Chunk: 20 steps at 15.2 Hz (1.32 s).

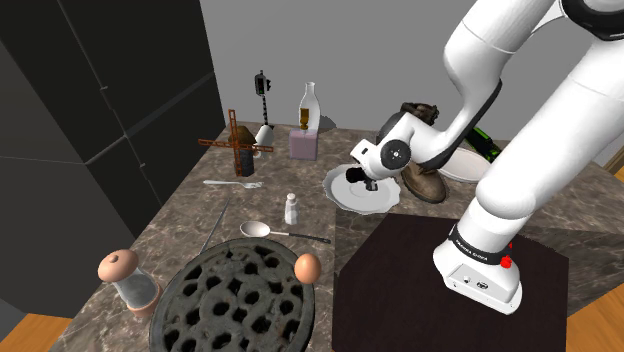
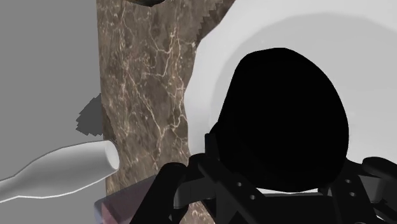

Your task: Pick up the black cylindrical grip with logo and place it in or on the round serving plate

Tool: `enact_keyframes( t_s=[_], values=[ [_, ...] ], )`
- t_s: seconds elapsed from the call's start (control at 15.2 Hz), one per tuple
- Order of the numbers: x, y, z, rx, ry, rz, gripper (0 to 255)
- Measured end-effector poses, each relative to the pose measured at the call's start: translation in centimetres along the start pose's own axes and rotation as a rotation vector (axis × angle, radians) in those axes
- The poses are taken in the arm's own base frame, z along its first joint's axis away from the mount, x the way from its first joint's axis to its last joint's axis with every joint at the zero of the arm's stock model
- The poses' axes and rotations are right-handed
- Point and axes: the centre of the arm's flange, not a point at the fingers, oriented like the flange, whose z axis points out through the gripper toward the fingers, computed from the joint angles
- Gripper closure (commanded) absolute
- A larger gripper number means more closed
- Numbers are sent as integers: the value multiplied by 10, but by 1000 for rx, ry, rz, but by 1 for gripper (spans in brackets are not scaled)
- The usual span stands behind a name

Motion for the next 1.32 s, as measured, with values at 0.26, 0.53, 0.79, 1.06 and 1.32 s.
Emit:
enact_keyframes(
  t_s=[0.26, 0.53, 0.79, 1.06, 1.32],
  values=[
    [3, -14, 16, -2, 0, 1, 255],
    [3, -16, 18, -3, 0, 3, 255],
    [1, -18, 18, 3, 0, -1, 0],
    [-1, -20, 18, 8, 0, -4, 0],
    [2, -20, -9, 7, 1, -7, 0]
  ],
)
